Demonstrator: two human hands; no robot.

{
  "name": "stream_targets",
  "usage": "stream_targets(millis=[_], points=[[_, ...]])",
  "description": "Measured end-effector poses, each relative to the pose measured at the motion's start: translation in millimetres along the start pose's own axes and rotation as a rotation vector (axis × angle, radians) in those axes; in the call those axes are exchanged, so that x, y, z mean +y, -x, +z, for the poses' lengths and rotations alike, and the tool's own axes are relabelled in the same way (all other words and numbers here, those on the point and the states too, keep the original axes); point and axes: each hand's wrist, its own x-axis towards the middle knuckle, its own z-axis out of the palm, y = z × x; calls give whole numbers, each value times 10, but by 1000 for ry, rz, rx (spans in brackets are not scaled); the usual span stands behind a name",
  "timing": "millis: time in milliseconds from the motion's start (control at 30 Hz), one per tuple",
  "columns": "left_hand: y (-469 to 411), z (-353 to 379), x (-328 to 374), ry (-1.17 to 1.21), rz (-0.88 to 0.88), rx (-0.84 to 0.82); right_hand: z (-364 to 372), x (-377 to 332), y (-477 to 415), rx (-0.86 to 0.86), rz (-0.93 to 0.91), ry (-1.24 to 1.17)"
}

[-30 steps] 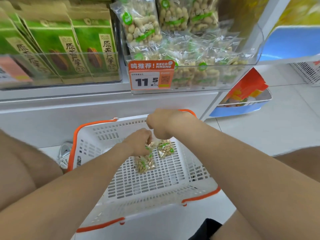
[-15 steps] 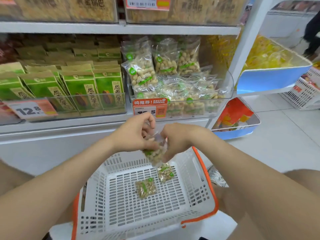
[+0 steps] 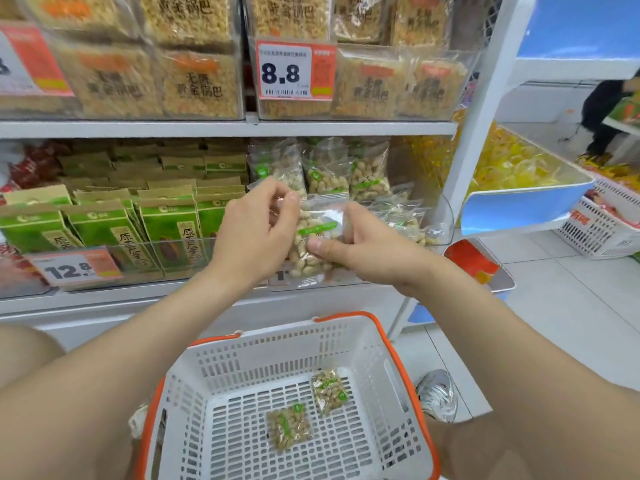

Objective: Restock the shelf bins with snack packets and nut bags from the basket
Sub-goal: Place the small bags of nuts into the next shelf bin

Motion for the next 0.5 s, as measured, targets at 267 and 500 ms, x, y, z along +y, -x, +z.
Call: stream_targets(millis=[267, 500], points=[[-353, 76, -52, -305, 136, -200, -250, 110, -405, 545, -159, 96], [-422, 208, -127, -510, 125, -203, -376, 210, -749, 593, -133, 249]])
